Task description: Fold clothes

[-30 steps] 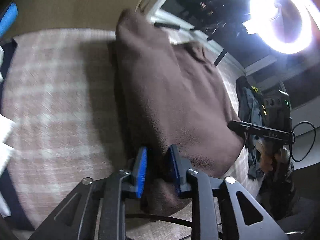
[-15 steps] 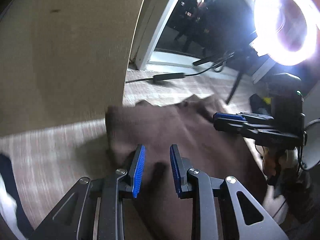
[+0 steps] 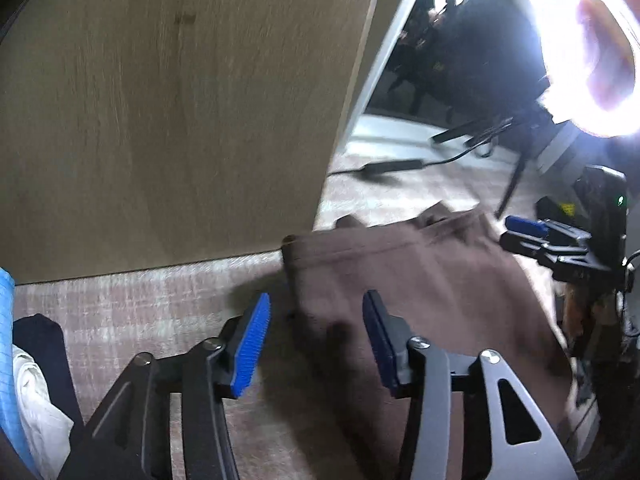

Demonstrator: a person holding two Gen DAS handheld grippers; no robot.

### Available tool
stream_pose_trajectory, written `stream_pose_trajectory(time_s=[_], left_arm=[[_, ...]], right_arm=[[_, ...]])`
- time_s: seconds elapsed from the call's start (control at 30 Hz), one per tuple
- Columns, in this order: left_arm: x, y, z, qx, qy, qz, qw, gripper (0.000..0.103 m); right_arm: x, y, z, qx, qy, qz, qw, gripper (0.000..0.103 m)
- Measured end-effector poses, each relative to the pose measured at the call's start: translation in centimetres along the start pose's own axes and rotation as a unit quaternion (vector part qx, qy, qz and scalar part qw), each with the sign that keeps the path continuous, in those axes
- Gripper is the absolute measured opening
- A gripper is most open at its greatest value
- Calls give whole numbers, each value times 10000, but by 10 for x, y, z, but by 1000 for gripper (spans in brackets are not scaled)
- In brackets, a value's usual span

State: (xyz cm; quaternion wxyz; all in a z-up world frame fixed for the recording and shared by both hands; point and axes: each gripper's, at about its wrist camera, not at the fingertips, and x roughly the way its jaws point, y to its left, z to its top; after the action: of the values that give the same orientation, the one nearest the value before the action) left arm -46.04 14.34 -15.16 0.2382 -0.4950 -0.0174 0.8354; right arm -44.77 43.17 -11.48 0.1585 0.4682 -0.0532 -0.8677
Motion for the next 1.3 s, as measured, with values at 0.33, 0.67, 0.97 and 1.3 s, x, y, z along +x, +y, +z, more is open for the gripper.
stream_pose_trajectory(time_s=[0.33, 0.67, 0.97, 1.3], left_arm=[[43, -11, 9, 356, 384, -195, 9984, 69], [43, -25, 5, 560, 385, -565, 9961, 35], [-1, -23, 6, 104, 85, -1102, 9938, 21], [-158, -80, 12, 871, -1116, -1057, 9843, 20]], right_arm=[[29, -12, -3, -411, 325, 552, 9971, 71], [31, -20, -4, -393, 429, 1376, 9888, 30], [-28, -5, -3, -330, -152, 1615, 9862, 22], [-165, 45, 8, -1073, -1399, 1327, 9753, 21]])
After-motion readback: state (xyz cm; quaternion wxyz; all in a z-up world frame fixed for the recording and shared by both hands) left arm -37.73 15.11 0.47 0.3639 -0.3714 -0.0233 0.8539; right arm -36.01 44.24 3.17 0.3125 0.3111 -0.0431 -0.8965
